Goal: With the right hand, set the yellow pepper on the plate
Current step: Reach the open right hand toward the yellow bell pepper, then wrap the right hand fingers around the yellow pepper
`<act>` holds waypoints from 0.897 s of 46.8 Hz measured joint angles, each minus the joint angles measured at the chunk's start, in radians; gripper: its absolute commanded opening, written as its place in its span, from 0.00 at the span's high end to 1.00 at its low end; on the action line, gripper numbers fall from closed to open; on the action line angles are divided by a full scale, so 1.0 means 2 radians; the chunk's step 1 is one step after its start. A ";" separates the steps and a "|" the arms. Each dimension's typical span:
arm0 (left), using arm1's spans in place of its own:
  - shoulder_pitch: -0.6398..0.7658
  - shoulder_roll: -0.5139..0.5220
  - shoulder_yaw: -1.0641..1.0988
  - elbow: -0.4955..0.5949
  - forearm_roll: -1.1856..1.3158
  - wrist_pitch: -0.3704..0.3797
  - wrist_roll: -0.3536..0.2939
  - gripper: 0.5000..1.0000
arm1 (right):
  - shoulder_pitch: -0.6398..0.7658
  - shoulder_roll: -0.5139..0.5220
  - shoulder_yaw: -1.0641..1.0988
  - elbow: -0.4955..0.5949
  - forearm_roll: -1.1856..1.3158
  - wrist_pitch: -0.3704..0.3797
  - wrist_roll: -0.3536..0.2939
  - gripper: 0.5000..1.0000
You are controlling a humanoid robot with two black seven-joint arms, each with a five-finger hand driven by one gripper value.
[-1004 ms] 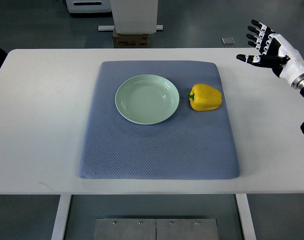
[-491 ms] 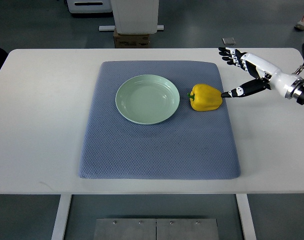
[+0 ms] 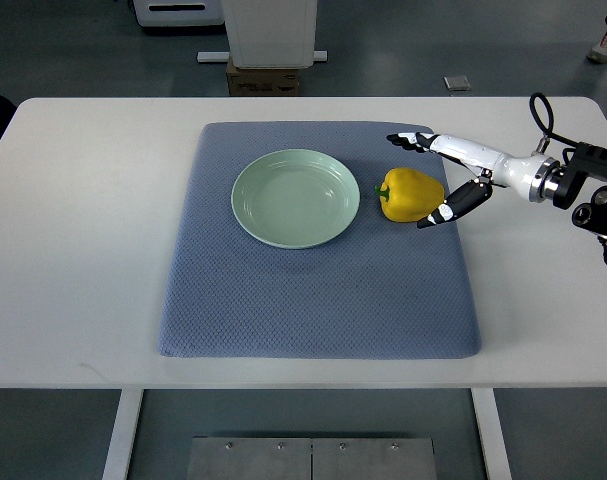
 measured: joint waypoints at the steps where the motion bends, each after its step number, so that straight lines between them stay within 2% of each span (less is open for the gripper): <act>1: 0.000 0.000 0.000 0.000 0.000 0.000 0.000 0.00 | 0.000 0.004 -0.003 -0.002 0.000 -0.001 0.000 0.00; 19: 0.000 0.000 0.000 0.000 0.000 0.000 0.000 0.00 | -0.023 0.046 -0.007 -0.087 0.005 -0.002 -0.012 0.00; 42: 0.000 0.000 0.000 0.000 0.000 0.000 0.000 0.00 | -0.040 0.067 -0.019 -0.127 0.005 -0.001 -0.024 0.00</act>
